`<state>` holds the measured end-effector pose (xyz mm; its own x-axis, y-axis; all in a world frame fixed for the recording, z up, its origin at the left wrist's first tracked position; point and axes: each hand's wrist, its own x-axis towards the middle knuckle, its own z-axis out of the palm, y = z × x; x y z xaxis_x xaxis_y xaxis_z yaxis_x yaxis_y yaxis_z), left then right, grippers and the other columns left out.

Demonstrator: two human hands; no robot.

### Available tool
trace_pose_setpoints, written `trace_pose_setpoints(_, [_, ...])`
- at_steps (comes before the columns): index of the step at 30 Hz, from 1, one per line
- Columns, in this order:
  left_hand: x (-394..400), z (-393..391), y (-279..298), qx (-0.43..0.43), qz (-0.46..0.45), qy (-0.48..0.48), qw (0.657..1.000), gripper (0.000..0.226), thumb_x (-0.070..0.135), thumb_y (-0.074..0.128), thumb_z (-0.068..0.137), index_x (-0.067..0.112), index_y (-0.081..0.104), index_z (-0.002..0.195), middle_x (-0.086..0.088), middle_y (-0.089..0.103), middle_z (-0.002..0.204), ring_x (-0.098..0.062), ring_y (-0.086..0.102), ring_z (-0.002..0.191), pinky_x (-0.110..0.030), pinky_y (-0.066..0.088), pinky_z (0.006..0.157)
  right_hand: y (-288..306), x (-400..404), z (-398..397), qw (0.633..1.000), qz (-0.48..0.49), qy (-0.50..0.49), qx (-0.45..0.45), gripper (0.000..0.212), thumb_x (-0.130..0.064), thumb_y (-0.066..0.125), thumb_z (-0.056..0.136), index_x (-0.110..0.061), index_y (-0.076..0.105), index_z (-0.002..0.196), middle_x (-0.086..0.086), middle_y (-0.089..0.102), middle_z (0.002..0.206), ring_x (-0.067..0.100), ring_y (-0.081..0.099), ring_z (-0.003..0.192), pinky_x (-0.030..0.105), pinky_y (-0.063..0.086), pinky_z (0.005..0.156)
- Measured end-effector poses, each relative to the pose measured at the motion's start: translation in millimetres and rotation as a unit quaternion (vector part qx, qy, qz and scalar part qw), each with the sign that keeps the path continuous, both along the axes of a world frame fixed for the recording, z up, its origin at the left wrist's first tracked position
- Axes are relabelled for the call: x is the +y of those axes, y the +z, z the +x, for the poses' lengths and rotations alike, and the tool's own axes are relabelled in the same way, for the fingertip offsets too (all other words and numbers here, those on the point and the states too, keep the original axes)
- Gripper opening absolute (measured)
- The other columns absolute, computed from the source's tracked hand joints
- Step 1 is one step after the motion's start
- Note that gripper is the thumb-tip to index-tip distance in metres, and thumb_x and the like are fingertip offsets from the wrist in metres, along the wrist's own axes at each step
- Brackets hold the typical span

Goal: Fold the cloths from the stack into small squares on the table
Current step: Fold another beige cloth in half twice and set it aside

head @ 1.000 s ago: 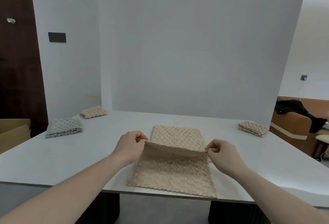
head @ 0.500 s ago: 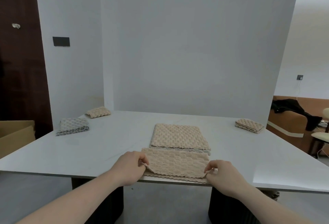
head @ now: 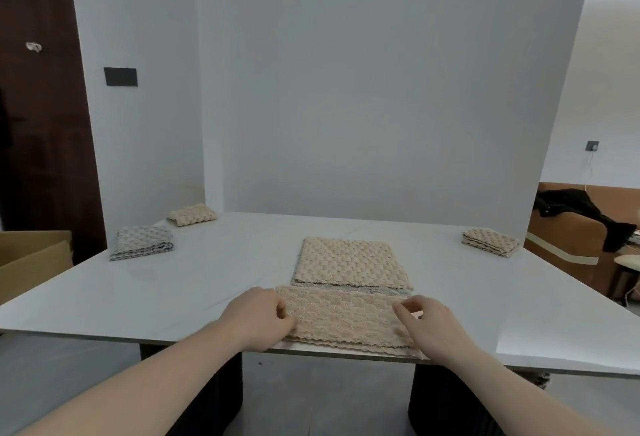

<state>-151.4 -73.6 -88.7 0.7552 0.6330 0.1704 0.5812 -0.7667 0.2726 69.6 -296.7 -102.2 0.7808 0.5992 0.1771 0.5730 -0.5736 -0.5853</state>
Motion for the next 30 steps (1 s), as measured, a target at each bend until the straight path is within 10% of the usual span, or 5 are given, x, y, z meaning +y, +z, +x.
trace_pose_setpoints(4, [0,15,1,-0.068,0.022,0.012,0.997,0.026,0.048,0.053,0.088,0.031,0.072,0.09,0.012,0.069,0.103,-0.013,0.06,0.103,-0.031,0.051,0.084,-21,16,19,0.997,-0.035,-0.049,0.053,0.074,-0.067,0.036,0.093,-0.019,0.044,0.149,0.002,0.058,0.137,0.028,0.05,0.132,0.044,0.038,0.111])
trace_pose_setpoints(10, [-26,57,-4,-0.026,-0.012,-0.102,0.994,0.055,0.057,0.045,0.097,0.035,0.046,0.148,0.011,0.027,0.164,-0.017,0.021,0.151,-0.037,0.019,0.124,-24,27,36,0.993,-0.071,-0.071,0.068,0.078,-0.07,0.036,0.086,-0.019,0.052,0.143,0.008,0.056,0.142,0.03,0.053,0.131,0.042,0.042,0.109])
trace_pose_setpoints(24, [-52,109,-40,0.094,-0.02,-0.152,0.984,0.066,0.065,0.021,0.099,0.042,0.01,0.16,0.013,0.0,0.169,-0.015,-0.006,0.156,-0.047,-0.006,0.126,-29,26,34,0.997,-0.009,-0.077,0.009,0.024,-0.053,0.062,0.083,-0.029,0.061,0.086,-0.016,0.067,0.083,0.015,0.064,0.088,0.032,0.049,0.08])
trace_pose_setpoints(30, [-23,99,-22,-0.033,-0.086,-0.119,0.989,0.055,0.058,0.047,0.093,0.039,0.05,0.145,0.014,0.057,0.144,-0.011,0.052,0.133,-0.032,0.04,0.113,-31,23,41,0.991,0.079,-0.083,0.063,0.018,-0.043,0.061,0.092,-0.027,0.059,0.099,-0.01,0.067,0.098,0.02,0.062,0.097,0.034,0.044,0.082])
